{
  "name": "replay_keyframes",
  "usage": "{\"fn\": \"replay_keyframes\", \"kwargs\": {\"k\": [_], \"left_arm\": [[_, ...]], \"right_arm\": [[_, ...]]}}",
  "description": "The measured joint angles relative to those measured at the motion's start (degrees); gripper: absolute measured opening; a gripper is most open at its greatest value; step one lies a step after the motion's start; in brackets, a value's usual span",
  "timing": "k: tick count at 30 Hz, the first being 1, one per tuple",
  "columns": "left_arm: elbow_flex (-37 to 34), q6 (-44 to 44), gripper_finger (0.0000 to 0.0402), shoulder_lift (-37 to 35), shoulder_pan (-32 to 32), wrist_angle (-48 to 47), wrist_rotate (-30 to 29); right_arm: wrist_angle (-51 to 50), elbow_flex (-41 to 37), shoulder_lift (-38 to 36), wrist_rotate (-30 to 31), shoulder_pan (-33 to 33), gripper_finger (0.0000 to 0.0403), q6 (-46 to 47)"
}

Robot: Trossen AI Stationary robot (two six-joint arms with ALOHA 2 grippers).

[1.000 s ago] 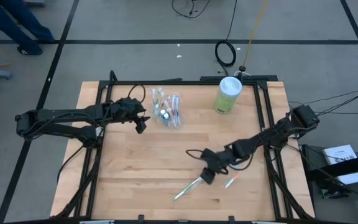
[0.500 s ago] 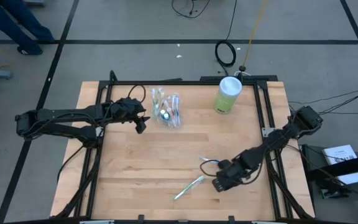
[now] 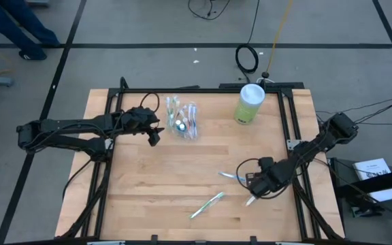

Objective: Pick & Place toothbrushing station
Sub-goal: Put the orange toothbrush into the transparent organizer

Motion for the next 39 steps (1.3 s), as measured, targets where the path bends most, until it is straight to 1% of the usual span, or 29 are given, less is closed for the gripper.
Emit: {"fn": "replay_keyframes", "kwargs": {"k": [5,10,13,17,19,22,27,36,39], "left_arm": [[0.01,-0.02,0.0223,0.00,0.00,0.02,0.02],[0.01,-0.02,0.0223,0.00,0.00,0.01,0.02],[0.01,-0.02,0.0223,0.00,0.00,0.02,0.02],[0.01,-0.02,0.0223,0.00,-0.02,0.01,0.02],[0.01,-0.02,0.0223,0.00,0.00,-0.01,0.01],[0.01,-0.02,0.0223,0.00,-0.02,-0.01,0.02],[0.01,0.07,0.0223,0.00,-0.02,-0.01,0.00],[0.01,0.20,0.0223,0.00,0.00,0.05,0.00],[0.01,0.20,0.0223,0.00,-0.02,0.10,0.00]], "right_arm": [[-0.05,0.01,0.00,-4.33,-0.10,0.0155,-1.33],[-0.63,-0.43,0.00,-3.72,-0.02,0.0155,1.35],[1.52,-3.29,0.00,-3.98,0.00,0.0155,2.56],[9.67,-8.31,-0.17,-3.88,-0.02,0.0155,2.25],[12.09,-10.48,-0.31,-3.84,-0.02,0.0155,1.52],[12.07,-11.85,-0.20,-3.91,-0.04,0.0149,-0.59],[12.67,-11.87,-0.15,-3.78,-0.07,0.0117,-5.98],[14.00,-11.93,-0.10,-3.64,-0.09,0.0029,-11.95],[13.96,-11.93,-0.82,-1.85,-0.09,0.0009,-14.51]]}}
